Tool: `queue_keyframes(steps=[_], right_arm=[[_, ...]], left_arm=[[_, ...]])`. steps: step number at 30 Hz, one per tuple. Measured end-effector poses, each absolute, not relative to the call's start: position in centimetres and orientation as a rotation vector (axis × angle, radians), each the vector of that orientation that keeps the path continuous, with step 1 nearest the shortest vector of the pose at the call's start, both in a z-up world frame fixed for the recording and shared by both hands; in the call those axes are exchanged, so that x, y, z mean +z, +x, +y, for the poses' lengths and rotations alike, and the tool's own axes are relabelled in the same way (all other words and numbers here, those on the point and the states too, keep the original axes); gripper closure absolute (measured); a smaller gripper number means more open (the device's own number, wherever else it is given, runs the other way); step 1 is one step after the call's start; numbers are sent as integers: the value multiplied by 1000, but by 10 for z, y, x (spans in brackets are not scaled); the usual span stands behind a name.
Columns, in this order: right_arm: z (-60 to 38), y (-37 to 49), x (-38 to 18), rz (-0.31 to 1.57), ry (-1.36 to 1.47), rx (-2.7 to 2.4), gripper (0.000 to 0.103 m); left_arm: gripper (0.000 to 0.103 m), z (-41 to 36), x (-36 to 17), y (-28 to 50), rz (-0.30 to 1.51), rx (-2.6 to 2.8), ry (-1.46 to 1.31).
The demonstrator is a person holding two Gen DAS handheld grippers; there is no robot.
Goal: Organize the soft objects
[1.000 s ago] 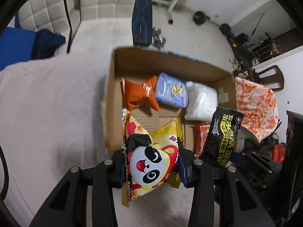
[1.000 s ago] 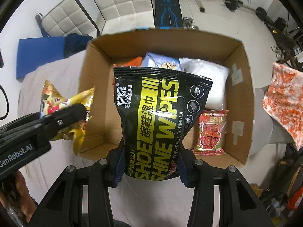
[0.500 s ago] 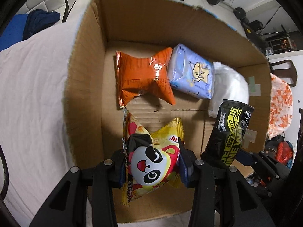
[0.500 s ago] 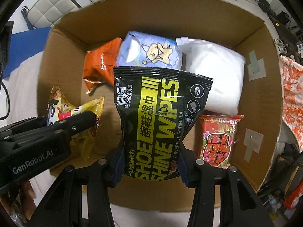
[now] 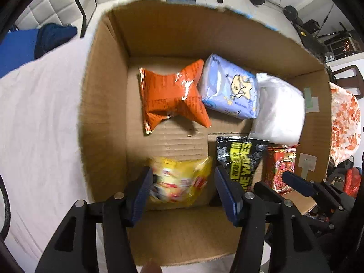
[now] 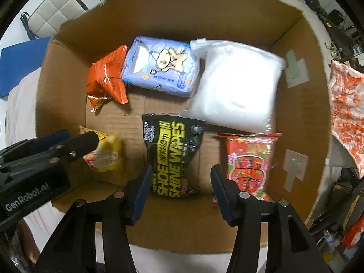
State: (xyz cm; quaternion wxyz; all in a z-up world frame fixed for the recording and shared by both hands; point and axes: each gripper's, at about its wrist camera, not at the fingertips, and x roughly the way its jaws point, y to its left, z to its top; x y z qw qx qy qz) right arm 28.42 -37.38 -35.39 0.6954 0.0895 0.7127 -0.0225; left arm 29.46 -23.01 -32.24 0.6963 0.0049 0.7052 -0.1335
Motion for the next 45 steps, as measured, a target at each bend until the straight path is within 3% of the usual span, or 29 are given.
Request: queue_keyframes(steps=[3, 9, 11, 12, 13, 14, 15, 21, 33, 45], right_arm=[[-378, 277, -343, 1563, 200, -54, 42], [-389, 252, -312, 1493, 201, -70, 42], [-392, 243, -300, 1467, 203, -74, 33], [-396, 242, -295, 1456, 202, -74, 24], [-396, 238, -287, 1438, 200, -77, 16], [-397, 234, -281, 1422, 199, -79, 11], [-400, 231, -272, 1408, 193, -83, 6], [-410, 209, -233, 1331, 174, -108, 0], [-415, 174, -195, 1250, 148, -109, 0], [-404, 109, -120, 1109, 176, -127, 0]], left_arm=[[36, -228, -303, 290, 1524, -304, 2], [35, -227, -257, 281, 1424, -314, 1], [31, -225, -241, 275, 1391, -314, 4], [24, -225, -233, 270, 1374, -309, 14], [8, -228, -231, 268, 1364, -305, 20], [5, -229, -223, 264, 1343, -300, 28], [5, -229, -219, 260, 1325, -294, 34], [5, -230, -194, 241, 1244, -258, 44], [5, -223, -168, 206, 1162, -191, 40], [5, -206, -90, 124, 1026, -196, 56]])
